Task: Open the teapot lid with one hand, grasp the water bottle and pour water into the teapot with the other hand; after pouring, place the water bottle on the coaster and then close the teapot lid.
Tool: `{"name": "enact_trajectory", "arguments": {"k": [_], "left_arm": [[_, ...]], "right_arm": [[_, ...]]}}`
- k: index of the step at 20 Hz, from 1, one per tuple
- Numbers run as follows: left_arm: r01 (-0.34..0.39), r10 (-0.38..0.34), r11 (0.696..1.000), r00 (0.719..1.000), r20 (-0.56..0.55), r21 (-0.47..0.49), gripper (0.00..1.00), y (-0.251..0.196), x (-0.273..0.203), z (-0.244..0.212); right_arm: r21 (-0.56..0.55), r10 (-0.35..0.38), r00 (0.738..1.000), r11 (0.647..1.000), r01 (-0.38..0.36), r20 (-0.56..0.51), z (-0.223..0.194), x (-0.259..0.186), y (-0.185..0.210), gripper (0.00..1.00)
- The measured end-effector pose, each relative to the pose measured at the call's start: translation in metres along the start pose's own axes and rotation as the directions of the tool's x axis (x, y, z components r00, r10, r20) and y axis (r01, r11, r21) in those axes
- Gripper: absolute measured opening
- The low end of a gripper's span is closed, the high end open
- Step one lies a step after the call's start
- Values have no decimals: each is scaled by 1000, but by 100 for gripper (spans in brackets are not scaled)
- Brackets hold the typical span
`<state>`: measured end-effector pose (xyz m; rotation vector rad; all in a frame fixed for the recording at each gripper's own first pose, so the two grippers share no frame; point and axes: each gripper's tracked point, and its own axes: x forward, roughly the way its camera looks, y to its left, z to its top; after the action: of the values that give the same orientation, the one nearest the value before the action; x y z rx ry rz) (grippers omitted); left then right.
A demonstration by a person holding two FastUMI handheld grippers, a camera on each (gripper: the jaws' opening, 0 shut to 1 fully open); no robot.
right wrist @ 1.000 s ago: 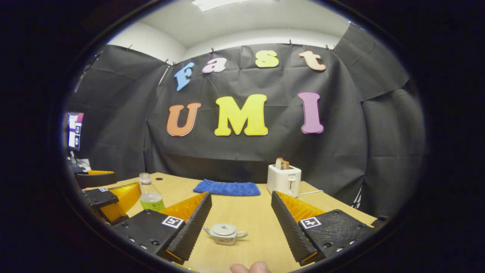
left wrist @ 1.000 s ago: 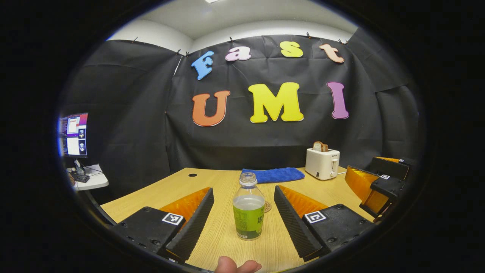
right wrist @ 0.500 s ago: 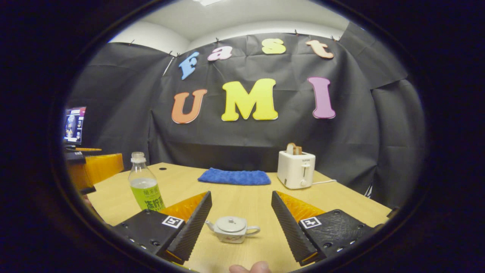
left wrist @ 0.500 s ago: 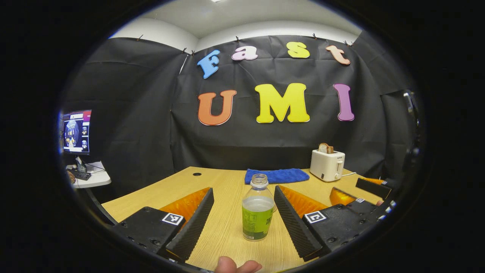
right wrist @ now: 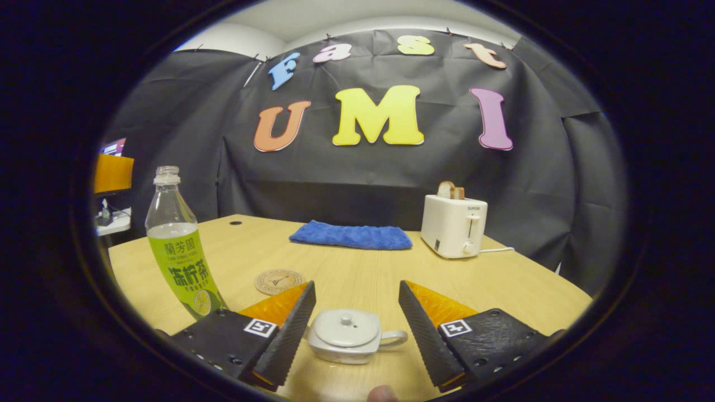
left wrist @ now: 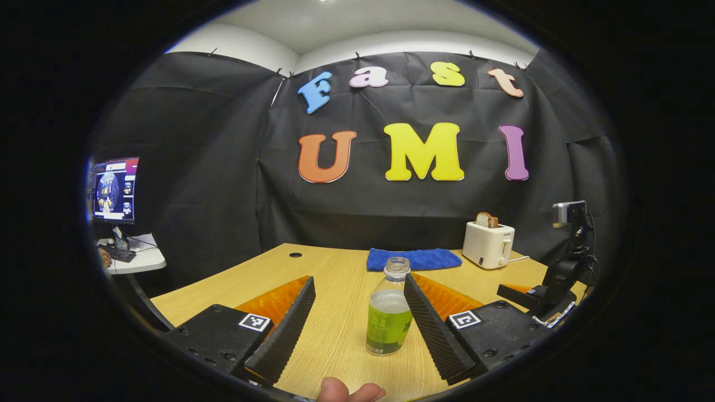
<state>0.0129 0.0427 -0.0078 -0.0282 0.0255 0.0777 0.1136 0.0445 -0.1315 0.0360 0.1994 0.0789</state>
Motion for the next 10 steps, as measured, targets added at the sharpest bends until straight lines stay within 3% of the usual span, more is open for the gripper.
{"name": "enact_trajectory", "arguments": {"k": [3,4,7,8,10], "left_arm": [[-5,5,1000,1000,-7,-2,99,3,1,-2],[-6,6,1000,1000,-10,-2,99,4,3,-4],[-9,9,1000,1000,-16,-6,100,5,2,-5],[-11,11,1000,1000,-17,-5,100,6,3,-5],[-13,12,1000,1000,-21,-4,100,7,4,-6]], "right_arm": [[11,1,1000,1000,-1,-15,-5,7,2,72],[13,-4,1000,1000,5,-19,-5,9,2,58],[30,-17,1000,999,18,-23,-7,11,2,36],[32,-7,1000,999,8,-27,-7,12,5,16],[27,-13,999,1000,14,-37,-9,13,7,8]]}}
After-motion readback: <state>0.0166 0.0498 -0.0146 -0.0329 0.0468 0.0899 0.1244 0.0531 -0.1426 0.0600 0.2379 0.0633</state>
